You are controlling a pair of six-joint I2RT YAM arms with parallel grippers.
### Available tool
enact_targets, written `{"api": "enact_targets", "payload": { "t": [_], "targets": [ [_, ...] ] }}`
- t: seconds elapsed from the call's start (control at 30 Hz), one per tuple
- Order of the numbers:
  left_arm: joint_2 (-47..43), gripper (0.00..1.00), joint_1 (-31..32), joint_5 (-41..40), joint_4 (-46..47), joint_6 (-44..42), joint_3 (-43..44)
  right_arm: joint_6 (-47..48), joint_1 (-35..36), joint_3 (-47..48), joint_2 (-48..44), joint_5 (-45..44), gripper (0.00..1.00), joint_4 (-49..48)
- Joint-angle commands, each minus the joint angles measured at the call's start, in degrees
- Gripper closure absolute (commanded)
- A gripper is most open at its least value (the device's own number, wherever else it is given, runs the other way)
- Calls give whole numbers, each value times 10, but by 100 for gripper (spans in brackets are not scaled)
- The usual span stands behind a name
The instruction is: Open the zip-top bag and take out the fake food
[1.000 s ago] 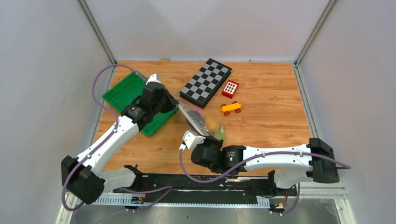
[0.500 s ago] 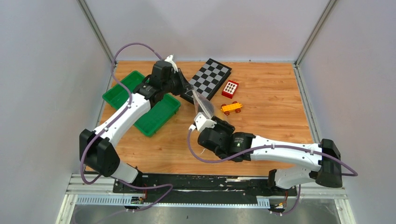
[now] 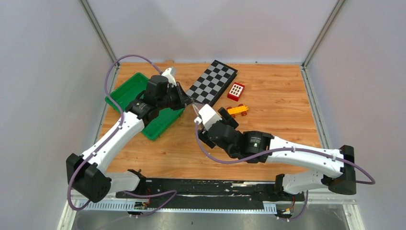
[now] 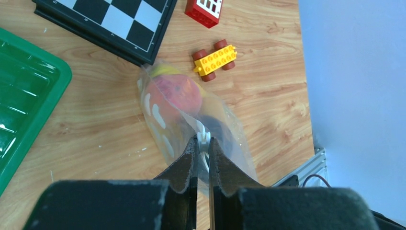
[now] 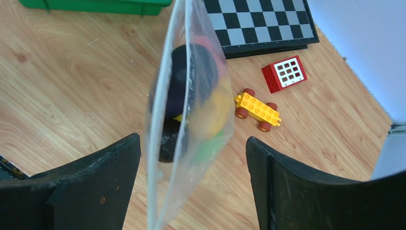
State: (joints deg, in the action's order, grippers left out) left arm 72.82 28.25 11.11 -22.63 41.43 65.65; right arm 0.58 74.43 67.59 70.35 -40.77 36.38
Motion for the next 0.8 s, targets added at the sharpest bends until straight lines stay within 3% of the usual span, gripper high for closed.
{"api": "enact_targets", "payload": {
  "t": [0.0,0.27,0.77],
  "targets": [
    [-36,99,16,-15,-5,-8,-8,-24,-1,35,44,12,19,-35],
    [-50,99,24,-22,-7,-4,-23,-45,-5,29,85,-46,24,-28],
    [-56,98,29,-26,-9,0,-45,-57,-52,-22,43,60,29,-53]
  ]
}}
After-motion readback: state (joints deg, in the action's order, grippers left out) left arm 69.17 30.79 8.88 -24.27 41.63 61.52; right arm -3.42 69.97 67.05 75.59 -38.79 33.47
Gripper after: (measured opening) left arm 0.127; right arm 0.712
